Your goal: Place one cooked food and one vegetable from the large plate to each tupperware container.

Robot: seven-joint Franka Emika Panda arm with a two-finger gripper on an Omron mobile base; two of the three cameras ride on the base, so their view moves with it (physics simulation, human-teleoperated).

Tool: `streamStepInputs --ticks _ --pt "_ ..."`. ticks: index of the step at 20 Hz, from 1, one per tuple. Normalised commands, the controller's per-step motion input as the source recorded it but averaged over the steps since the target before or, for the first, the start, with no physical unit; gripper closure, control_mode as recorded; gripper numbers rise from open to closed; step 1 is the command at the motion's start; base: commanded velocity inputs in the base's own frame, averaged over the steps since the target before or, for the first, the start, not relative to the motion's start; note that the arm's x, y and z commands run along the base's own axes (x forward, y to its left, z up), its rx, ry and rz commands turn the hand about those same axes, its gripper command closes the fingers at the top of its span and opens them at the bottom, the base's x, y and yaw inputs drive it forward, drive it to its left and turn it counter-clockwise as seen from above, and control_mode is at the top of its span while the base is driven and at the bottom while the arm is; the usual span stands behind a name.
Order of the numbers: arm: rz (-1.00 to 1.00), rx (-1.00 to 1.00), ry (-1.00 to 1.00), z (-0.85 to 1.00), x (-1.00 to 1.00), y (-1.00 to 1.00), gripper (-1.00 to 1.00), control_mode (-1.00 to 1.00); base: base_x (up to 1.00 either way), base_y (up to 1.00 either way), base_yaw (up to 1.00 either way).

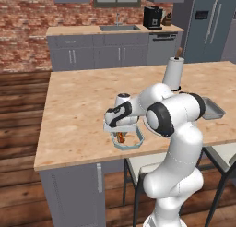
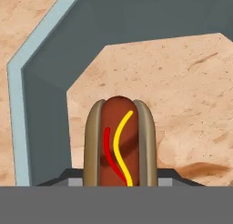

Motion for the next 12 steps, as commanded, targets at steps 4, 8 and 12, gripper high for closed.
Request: streamStepInputs --ticks 4,8,12 --pt "0.00 0.00 0.00 -0.23 0.00 0.00 1.00 -1.00 0.00 0.00 0.00" --pt "0.00 0.00 0.00 -0.30 0.02 0.00 -1.00 -1.00 0.00 0.00 0.00" --pt "0.00 0.00 0.00 -0.01 0.00 0.00 -1.00 -1.00 0.00 0.00 0.00"
